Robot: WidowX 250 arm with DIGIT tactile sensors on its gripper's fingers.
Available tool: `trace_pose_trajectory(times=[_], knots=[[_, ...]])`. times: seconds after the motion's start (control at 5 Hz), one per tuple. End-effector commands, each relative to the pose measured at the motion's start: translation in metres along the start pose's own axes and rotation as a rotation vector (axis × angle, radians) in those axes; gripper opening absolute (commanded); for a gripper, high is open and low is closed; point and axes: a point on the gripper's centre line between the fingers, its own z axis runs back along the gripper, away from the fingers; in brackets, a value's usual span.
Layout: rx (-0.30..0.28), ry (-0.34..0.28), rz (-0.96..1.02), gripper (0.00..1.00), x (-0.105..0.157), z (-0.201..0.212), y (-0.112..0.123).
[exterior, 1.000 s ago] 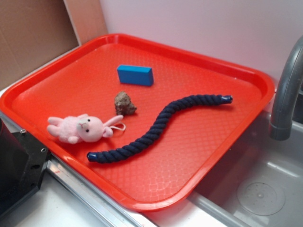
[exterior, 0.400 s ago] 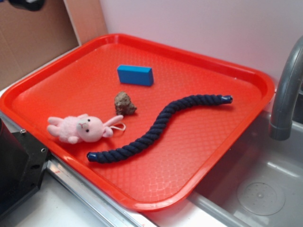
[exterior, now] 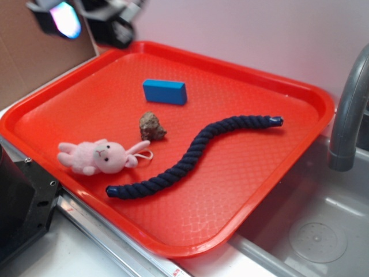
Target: Grab the blue rope.
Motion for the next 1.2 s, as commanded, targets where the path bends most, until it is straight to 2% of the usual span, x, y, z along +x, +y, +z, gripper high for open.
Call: trace_pose_trajectory(times=[0.0, 0.2, 0.6, 0.8, 1.0], knots=[[0.033, -0.086, 0.092, 1.00, 0.028, -0.076, -0.043], [0.024, -0.089, 0.086, 1.00, 0.030, -0.096, -0.047], [0.017, -0.043, 0.044, 1.00, 0.026, -0.128, -0.056], [0.017, -0.047, 0.029, 0.82, 0.019, -0.137, -0.061], [0.006, -0.055, 0.018, 0.00, 0.013, -0.138, -0.062]])
